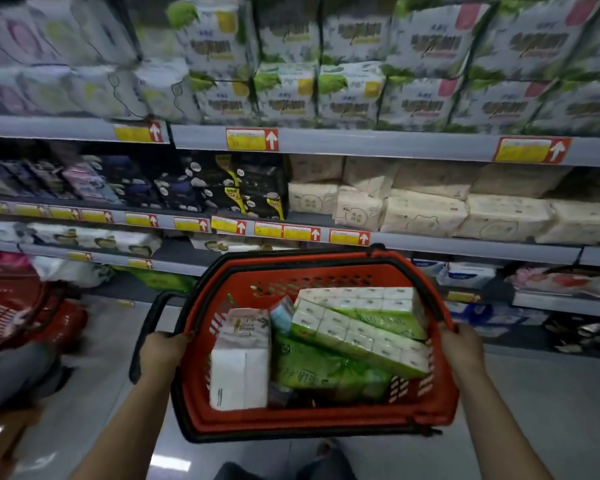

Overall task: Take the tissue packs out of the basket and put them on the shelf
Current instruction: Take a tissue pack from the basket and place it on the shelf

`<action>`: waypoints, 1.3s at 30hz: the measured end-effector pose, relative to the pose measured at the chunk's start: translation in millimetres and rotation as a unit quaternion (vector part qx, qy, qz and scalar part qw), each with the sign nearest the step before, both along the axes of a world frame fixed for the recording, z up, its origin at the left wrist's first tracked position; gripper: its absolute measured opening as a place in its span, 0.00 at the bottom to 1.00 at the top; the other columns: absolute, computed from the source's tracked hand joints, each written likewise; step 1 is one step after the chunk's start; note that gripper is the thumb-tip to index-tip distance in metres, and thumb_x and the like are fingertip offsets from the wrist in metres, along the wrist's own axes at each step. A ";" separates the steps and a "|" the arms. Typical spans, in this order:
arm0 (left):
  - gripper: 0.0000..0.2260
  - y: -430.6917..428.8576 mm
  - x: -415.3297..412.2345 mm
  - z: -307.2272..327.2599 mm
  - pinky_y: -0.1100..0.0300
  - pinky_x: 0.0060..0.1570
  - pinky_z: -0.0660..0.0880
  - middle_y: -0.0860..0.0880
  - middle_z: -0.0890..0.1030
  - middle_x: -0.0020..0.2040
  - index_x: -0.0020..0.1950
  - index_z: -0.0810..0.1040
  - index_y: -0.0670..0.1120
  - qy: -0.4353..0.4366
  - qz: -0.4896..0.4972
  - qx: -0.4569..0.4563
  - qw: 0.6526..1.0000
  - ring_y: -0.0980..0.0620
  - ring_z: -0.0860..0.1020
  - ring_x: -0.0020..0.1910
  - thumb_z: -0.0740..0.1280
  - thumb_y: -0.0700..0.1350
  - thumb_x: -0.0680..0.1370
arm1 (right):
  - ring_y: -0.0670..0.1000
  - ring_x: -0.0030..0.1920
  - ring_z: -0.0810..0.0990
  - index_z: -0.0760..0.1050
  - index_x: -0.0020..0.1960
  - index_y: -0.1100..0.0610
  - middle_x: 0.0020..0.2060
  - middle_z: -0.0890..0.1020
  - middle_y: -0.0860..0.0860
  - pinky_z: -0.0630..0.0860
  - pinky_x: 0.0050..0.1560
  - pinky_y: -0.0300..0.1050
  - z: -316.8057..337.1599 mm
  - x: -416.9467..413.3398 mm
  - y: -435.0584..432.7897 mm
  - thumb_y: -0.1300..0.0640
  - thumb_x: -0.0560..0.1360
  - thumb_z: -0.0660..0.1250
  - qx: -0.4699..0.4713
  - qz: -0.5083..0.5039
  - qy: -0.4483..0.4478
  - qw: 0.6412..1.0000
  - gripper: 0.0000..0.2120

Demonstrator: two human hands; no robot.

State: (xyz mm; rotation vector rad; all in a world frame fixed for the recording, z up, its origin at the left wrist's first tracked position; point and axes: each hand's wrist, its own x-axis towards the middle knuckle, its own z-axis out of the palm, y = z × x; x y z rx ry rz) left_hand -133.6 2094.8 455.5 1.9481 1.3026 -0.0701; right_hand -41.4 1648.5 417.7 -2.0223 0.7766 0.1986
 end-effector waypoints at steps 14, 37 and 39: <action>0.14 122.6 52.3 -167.9 0.53 0.39 0.71 0.33 0.81 0.45 0.53 0.79 0.33 0.065 -0.184 0.033 0.980 0.36 0.80 0.44 0.64 0.45 0.79 | 0.63 0.42 0.77 0.75 0.41 0.64 0.39 0.80 0.63 0.70 0.44 0.49 -154.6 -58.7 133.5 0.52 0.74 0.61 -0.093 -0.127 0.044 0.987 0.14; 0.14 134.6 80.1 -500.5 0.45 0.49 0.72 0.30 0.79 0.50 0.57 0.74 0.34 0.113 -0.254 0.150 0.949 0.31 0.77 0.51 0.61 0.44 0.80 | 0.63 0.38 0.78 0.76 0.39 0.64 0.35 0.80 0.62 0.75 0.41 0.52 -471.8 -28.2 135.0 0.51 0.72 0.59 -0.174 -0.091 0.065 0.978 0.17; 0.14 139.6 77.5 -500.8 0.44 0.50 0.72 0.30 0.79 0.51 0.57 0.74 0.34 0.120 -0.235 0.155 0.952 0.30 0.77 0.52 0.61 0.43 0.80 | 0.60 0.36 0.76 0.76 0.39 0.64 0.33 0.79 0.59 0.71 0.40 0.47 -465.9 -21.8 145.9 0.49 0.72 0.58 -0.167 -0.074 0.048 0.982 0.18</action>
